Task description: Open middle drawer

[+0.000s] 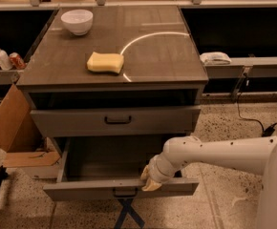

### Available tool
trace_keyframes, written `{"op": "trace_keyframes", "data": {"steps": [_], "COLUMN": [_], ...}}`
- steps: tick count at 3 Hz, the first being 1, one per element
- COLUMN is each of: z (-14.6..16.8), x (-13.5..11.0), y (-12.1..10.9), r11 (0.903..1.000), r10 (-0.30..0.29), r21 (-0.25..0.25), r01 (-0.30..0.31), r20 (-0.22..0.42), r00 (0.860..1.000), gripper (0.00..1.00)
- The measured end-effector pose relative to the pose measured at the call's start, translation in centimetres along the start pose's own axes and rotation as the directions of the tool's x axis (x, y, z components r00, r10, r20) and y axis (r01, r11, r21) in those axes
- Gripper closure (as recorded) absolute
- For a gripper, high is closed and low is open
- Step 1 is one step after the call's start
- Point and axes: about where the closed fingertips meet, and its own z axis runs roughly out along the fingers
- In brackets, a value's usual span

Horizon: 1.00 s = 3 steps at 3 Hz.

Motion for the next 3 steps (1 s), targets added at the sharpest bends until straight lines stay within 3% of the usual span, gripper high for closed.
{"op": "trace_keyframes", "data": {"steps": [2,3], "z": [0.2,-2.0], "x": [-0.1,0.3], "y": [0.2,0.5], "r11": [1.0,0.9998], "r10": [-0.001,-0.012], "r21": [-0.006,-0.014], "r01": [0.001,0.012], "r20": [0.002,-0.002], "r00": [1.0,1.0], "gripper": [0.03,0.0]}}
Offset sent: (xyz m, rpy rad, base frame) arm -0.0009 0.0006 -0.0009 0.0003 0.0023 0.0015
